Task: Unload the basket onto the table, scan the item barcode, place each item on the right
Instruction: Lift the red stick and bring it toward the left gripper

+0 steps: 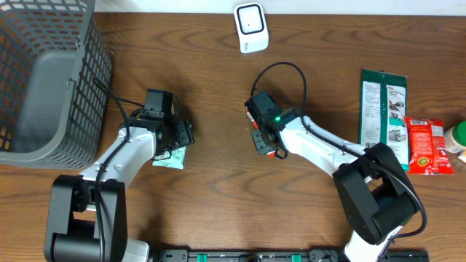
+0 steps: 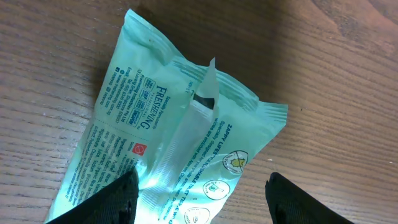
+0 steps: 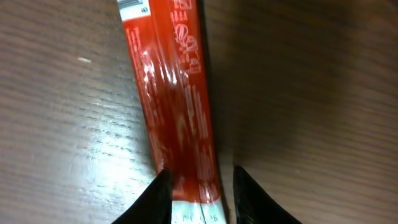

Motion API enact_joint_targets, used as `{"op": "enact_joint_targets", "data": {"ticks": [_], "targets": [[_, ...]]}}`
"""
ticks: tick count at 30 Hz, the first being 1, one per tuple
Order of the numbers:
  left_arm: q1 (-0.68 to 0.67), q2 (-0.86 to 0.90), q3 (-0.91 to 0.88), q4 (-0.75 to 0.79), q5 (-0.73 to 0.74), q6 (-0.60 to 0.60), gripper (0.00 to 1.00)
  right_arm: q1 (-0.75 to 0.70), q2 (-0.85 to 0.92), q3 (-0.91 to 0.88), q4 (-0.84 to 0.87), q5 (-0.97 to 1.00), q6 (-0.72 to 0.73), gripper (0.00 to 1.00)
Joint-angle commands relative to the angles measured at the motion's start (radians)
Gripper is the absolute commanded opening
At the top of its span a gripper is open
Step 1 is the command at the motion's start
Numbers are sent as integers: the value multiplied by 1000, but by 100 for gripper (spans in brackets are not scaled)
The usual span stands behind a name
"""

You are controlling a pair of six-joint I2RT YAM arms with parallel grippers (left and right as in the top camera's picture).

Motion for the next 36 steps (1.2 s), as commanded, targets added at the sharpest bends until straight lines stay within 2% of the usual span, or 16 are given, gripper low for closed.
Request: {"op": "enact_joint_targets", "data": {"ticks": [1, 2, 3, 8, 12, 14, 20, 24, 26, 28, 32, 35, 36], "targets": [[8, 2, -9, -21, -5, 3, 68, -10, 8, -34, 35, -42, 3, 24], [8, 2, -9, -21, -5, 3, 68, -10, 8, -34, 34, -41, 3, 9], [8, 2, -9, -21, -5, 3, 68, -10, 8, -34, 34, -41, 3, 1], [8, -9, -9, -23, -5, 23, 68, -18, -15, -18, 3, -46, 46, 1], [8, -60, -9, -34, -1, 45, 68, -74, -129, -14, -51, -163, 43, 1], [8, -100, -9, -42, 61, 45, 68, -110, -175, -14, -72, -249, 24, 1], [3, -267, -9, 51, 471, 39, 66, -231, -212, -26, -59, -809, -121, 1], [-35, -272, -9, 103, 496, 16, 61, -252, -212, -26, 29, -1092, -163, 1], [-61, -272, -9, 113, 496, 8, 62, -253, -212, -26, 125, -1183, -107, 1], [-90, -272, -9, 145, 496, -39, 61, -248, -212, -26, 224, -1189, 5, 1], [-134, -272, -9, 238, 496, -55, 61, -244, -212, -26, 265, -1189, 56, 1], [-150, -272, -9, 288, 496, -55, 50, -228, -212, -26, 262, -1190, 56, 1], [-150, -272, -9, 301, 496, -55, 49, -219, -212, -26, 266, -1190, 56, 1]]}}
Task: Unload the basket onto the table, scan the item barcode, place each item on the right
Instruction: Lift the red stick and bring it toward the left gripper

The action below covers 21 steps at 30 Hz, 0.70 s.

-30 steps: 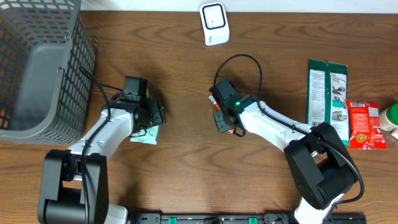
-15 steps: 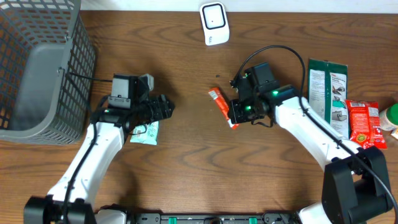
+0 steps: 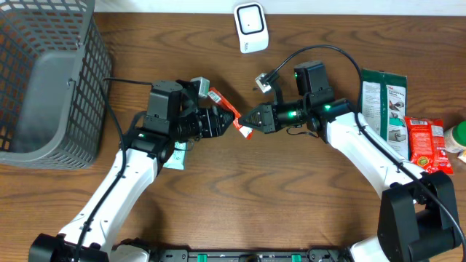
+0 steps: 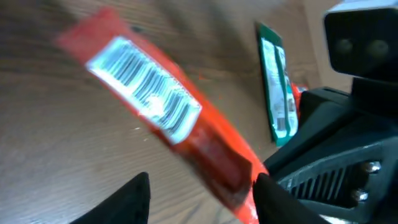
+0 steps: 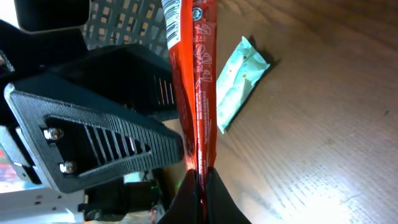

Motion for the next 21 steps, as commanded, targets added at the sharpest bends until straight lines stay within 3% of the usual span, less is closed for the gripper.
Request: {"op": "enact_joint_targets", "data": {"ticks": [1, 4, 6, 7, 11, 15, 21], "targets": [[-7, -3, 0, 36, 12, -6, 49, 28, -2, -1, 10, -42, 26, 1], [-7, -3, 0, 40, 2, -6, 43, 38, -2, -1, 9, -48, 25, 1], [-7, -3, 0, 39, 2, -6, 20, 39, -2, -1, 10, -47, 12, 2], [-7, -2, 0, 40, 2, -6, 19, 39, -2, -1, 10, -43, 3, 4], [-6, -2, 0, 38, -24, -6, 8, 38, -2, -1, 9, -22, -59, 38], [-6, -3, 0, 24, -42, -39, 7, 30, -16, 1, -65, 134, -79, 56], [-6, -3, 2, -99, -236, -78, 7, 42, -82, 1, -272, 492, -126, 58]]}}
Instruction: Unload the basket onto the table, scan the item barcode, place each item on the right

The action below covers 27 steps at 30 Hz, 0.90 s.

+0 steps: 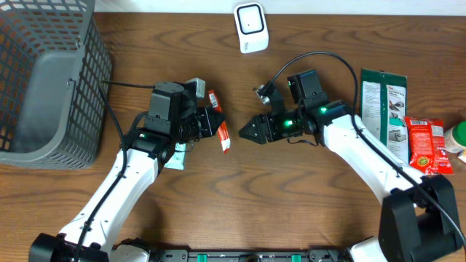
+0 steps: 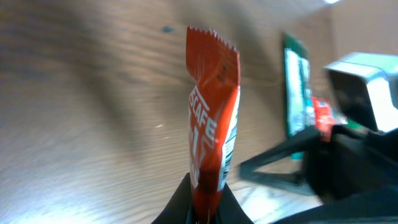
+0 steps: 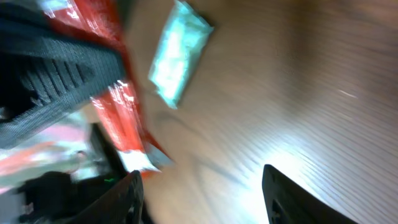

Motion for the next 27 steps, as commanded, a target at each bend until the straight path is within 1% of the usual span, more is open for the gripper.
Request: {"op": "enact_joint_targets", "data": {"ticks": [1, 4, 7, 9, 12, 15, 18, 19, 21, 22, 26, 27], "targets": [[-2, -3, 8, -79, -167, -21, 7, 10, -61, 2, -78, 255, -34, 57], [-3, -3, 45, -200, -291, -38, 7, 33, -62, 2, -117, 327, 10, 56], [-8, -2, 103, -344, -433, -105, 7, 113, -62, 2, -109, 398, 30, 56], [-19, 0, 142, -422, -487, -114, 7, 176, -62, 2, -104, 483, 71, 56], [-34, 0, 164, -460, -488, -113, 7, 264, -62, 2, -87, 574, 119, 56], [-53, 0, 164, -466, -488, -114, 7, 330, -62, 2, -59, 579, 148, 54], [-53, 0, 164, -444, -489, -111, 7, 367, -63, 2, -43, 580, 146, 53], [-51, 0, 164, -457, -489, -140, 7, 379, -63, 2, -40, 581, 144, 53], [-50, 9, 166, -523, -489, -237, 7, 418, -69, 2, -26, 638, 139, 51], [-50, 16, 169, -554, -489, -263, 7, 433, -71, 2, -21, 669, 139, 51], [-48, 109, 250, -697, -504, -279, 7, 550, -105, 2, 12, 895, 139, 47], [-45, 134, 274, -724, -504, -279, 7, 568, -108, 2, 13, 926, 139, 47]]}}
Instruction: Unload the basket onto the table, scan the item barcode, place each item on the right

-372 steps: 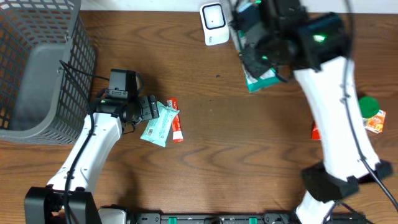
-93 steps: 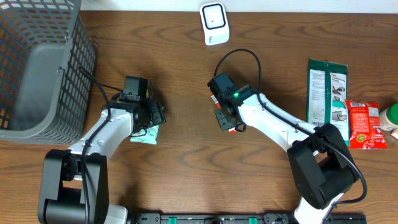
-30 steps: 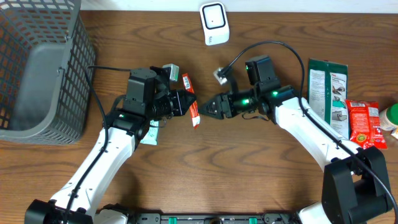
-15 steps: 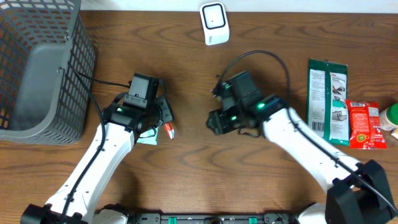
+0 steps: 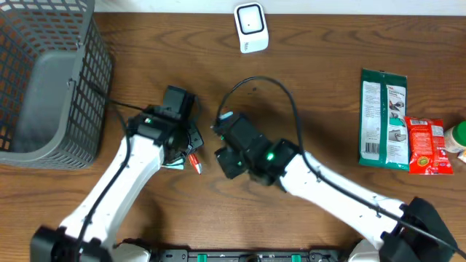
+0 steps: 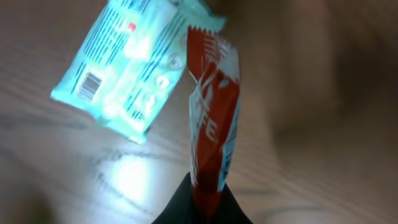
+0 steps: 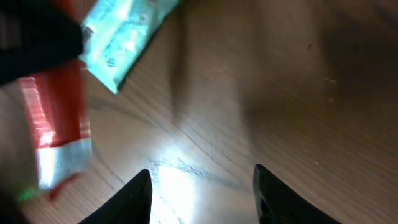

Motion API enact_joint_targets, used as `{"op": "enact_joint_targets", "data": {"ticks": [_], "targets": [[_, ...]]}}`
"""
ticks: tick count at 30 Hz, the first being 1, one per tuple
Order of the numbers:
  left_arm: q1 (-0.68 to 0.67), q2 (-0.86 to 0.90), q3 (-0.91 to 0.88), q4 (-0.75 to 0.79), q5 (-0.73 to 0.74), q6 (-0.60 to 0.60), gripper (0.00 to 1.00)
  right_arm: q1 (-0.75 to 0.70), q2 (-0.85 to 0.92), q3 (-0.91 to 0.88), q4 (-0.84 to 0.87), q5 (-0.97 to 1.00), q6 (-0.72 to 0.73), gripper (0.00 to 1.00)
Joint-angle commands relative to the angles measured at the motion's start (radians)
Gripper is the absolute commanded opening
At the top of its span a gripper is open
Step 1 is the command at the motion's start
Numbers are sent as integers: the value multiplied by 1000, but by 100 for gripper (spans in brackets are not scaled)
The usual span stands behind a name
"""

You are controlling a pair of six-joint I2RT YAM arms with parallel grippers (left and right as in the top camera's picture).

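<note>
A long red sachet (image 6: 211, 118) with a white end is pinched in my left gripper (image 6: 205, 202), which is shut on it. In the overhead view the red sachet (image 5: 194, 161) hangs low over the table beside a mint-green wipes packet (image 5: 173, 161). That mint-green packet (image 6: 130, 74) lies just beyond the sachet in the left wrist view. My right gripper (image 7: 202, 193) is open and holds nothing, right of the sachet (image 7: 59, 124). The white barcode scanner (image 5: 250, 27) stands at the table's far edge.
A grey wire basket (image 5: 44, 80) fills the far left corner. At the right lie a green packet (image 5: 383, 116), a red packet (image 5: 427, 144) and a bottle at the edge (image 5: 459, 140).
My left gripper has come down and towards the near side with the sachet, now beside the mint packet. My right arm has swung left and nearer, still open.
At first my right gripper stood round the red sachet on the table and my left was open over the mint packet. Then the right held the sachet up between open left fingers. Then the left was shut on it and the right open. Now the left holds it low.
</note>
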Motion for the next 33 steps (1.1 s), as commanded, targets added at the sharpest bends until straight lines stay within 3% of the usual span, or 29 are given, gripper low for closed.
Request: {"op": "enact_joint_targets", "data": {"ticks": [1, 6, 11, 18, 25, 27, 33], "targets": [[14, 117, 133, -96, -27, -37, 7, 96, -43, 2, 12, 231, 7, 45], [44, 206, 236, -154, -26, 29, 7, 137, -49, 2, 0, 263, 7, 37], [68, 208, 242, -134, -26, 41, 7, 137, -97, 2, -17, 275, -54, 37], [108, 208, 242, -158, -3, -84, 7, 166, -215, 2, 0, 300, -191, 41], [108, 208, 242, -147, 47, -105, 7, 326, -199, 1, 2, 490, -237, 41], [108, 208, 242, -146, 132, -113, 7, 368, -196, 1, 2, 542, -254, 41], [101, 208, 242, -158, 202, -169, 7, 409, -124, 1, 32, 647, -322, 45]]}}
